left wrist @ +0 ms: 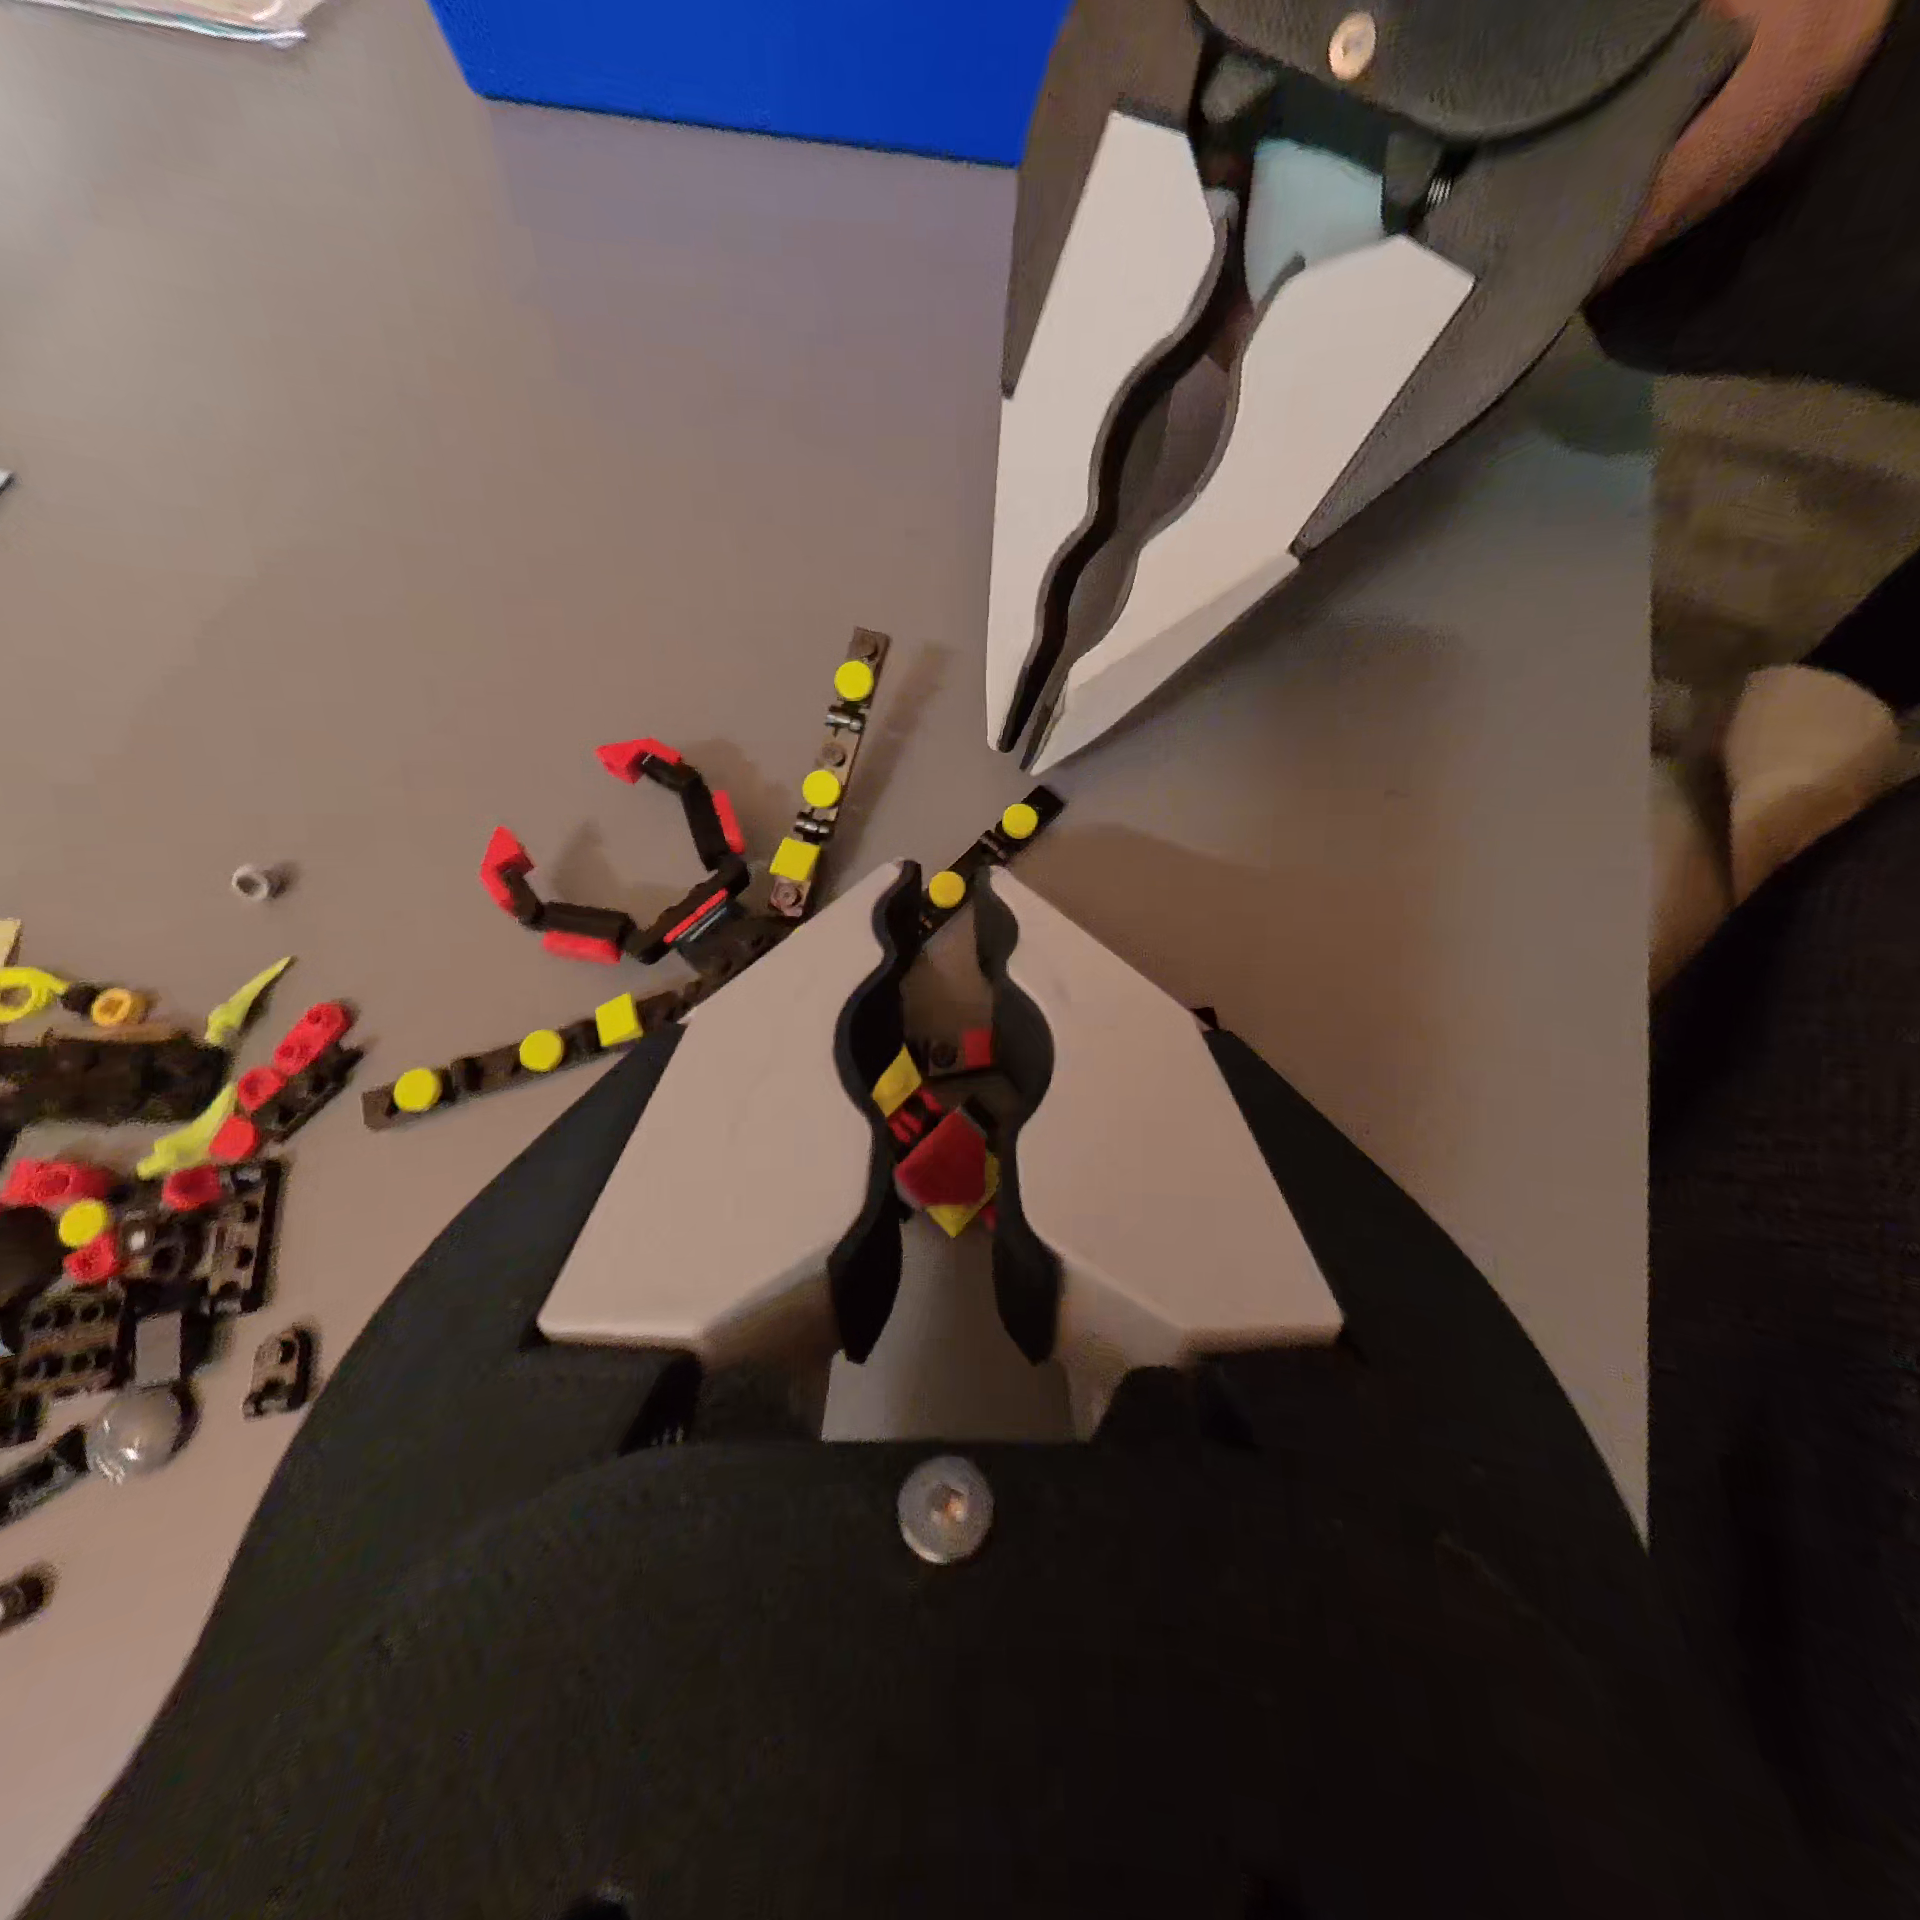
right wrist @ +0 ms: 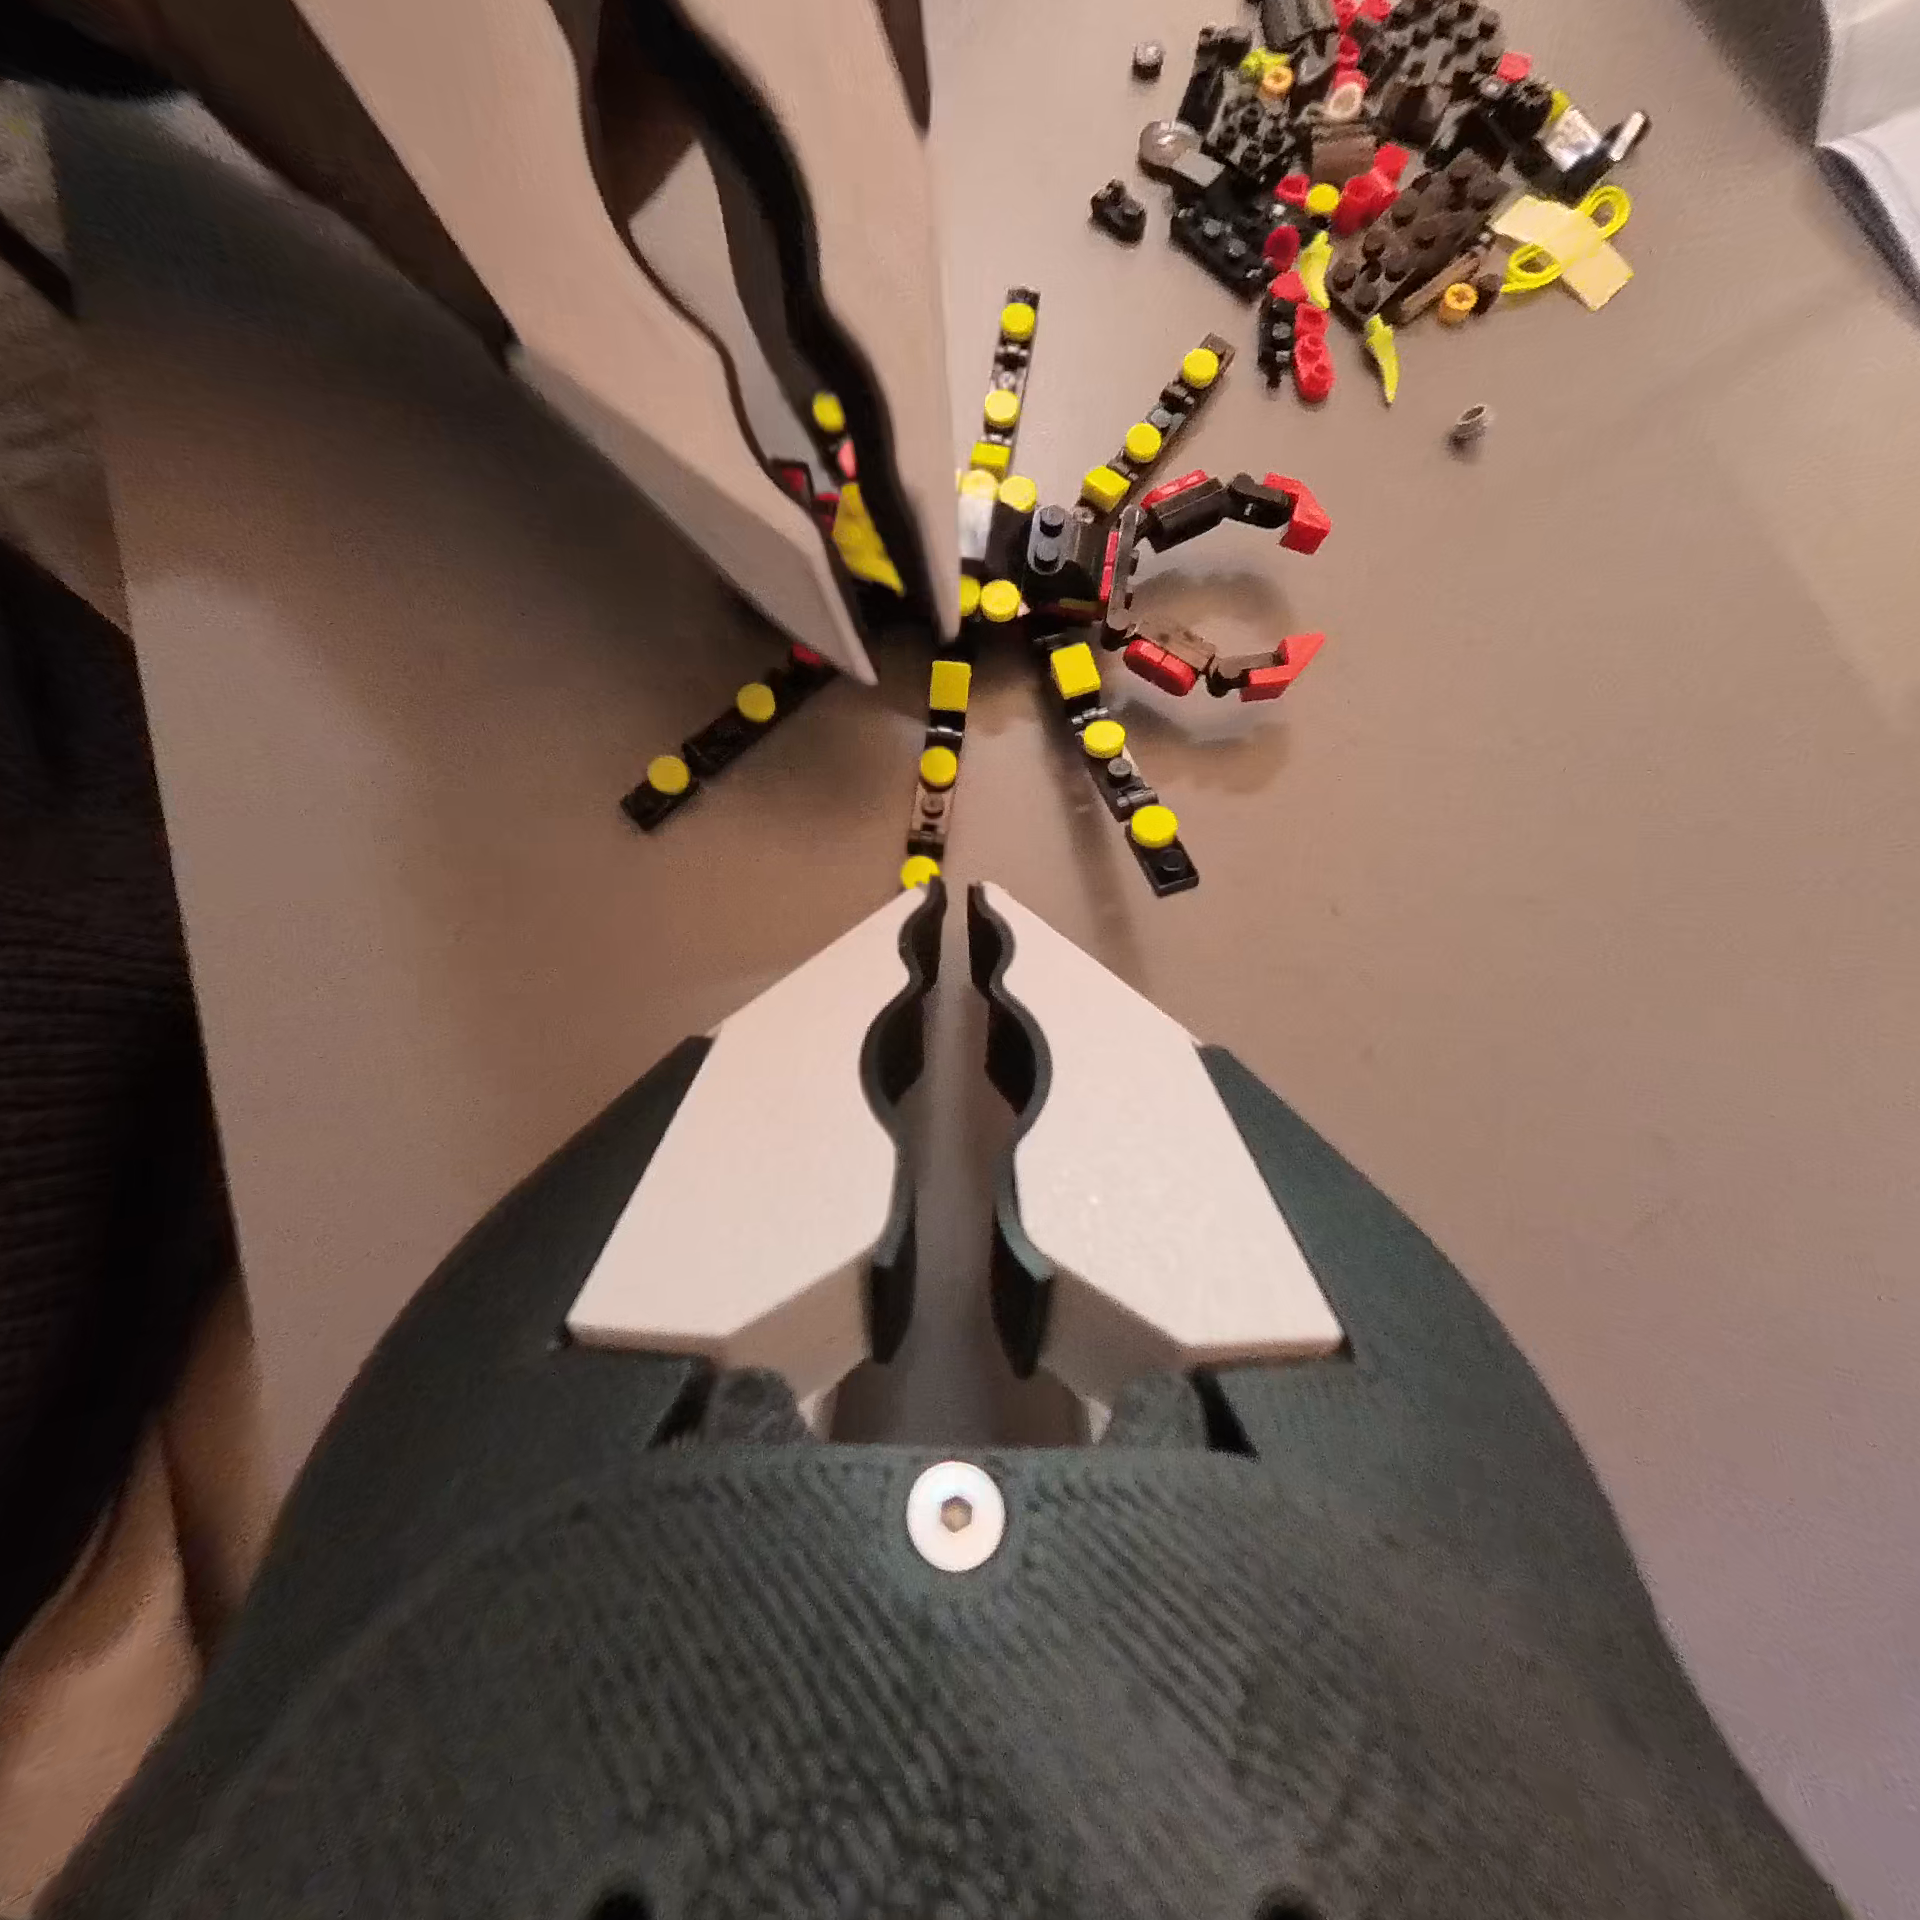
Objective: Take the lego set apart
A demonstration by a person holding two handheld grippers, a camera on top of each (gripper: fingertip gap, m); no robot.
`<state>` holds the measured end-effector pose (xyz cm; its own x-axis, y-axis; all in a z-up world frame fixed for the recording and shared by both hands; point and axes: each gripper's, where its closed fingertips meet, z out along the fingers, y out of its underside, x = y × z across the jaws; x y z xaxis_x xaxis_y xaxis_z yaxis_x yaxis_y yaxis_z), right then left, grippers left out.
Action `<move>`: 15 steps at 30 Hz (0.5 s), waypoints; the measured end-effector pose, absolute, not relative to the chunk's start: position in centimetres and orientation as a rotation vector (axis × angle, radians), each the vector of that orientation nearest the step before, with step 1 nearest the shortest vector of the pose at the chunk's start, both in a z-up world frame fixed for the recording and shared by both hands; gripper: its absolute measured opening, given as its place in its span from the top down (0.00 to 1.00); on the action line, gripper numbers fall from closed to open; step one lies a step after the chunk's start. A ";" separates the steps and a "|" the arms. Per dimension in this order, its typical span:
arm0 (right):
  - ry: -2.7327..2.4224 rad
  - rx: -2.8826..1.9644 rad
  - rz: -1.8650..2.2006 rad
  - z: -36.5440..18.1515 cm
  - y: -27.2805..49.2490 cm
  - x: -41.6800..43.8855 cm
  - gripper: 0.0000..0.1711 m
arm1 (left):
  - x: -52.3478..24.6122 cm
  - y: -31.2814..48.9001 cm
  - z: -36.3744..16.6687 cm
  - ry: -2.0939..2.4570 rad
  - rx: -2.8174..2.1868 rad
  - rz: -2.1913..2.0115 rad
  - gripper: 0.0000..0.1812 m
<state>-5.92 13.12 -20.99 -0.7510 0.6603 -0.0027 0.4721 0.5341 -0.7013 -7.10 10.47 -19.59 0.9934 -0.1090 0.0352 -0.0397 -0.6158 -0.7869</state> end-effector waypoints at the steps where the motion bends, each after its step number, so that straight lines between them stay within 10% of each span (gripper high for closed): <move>1: -2.498 -0.974 1.058 -20.8 12.9 -5.8 0.98 | -6.8 10.7 -19.8 0.134 -2.247 -0.087 0.98; 15: -2.388 -1.146 1.096 -21.4 13.1 -5.6 0.95 | -5.6 12.2 -21.8 0.366 -2.417 -0.130 0.96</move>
<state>-5.64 13.13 -21.38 -0.6485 0.7577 -0.0732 0.5496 0.3996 -0.7337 -5.64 12.19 -21.84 0.9555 -0.2950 -0.0032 -0.2273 -0.7292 -0.6454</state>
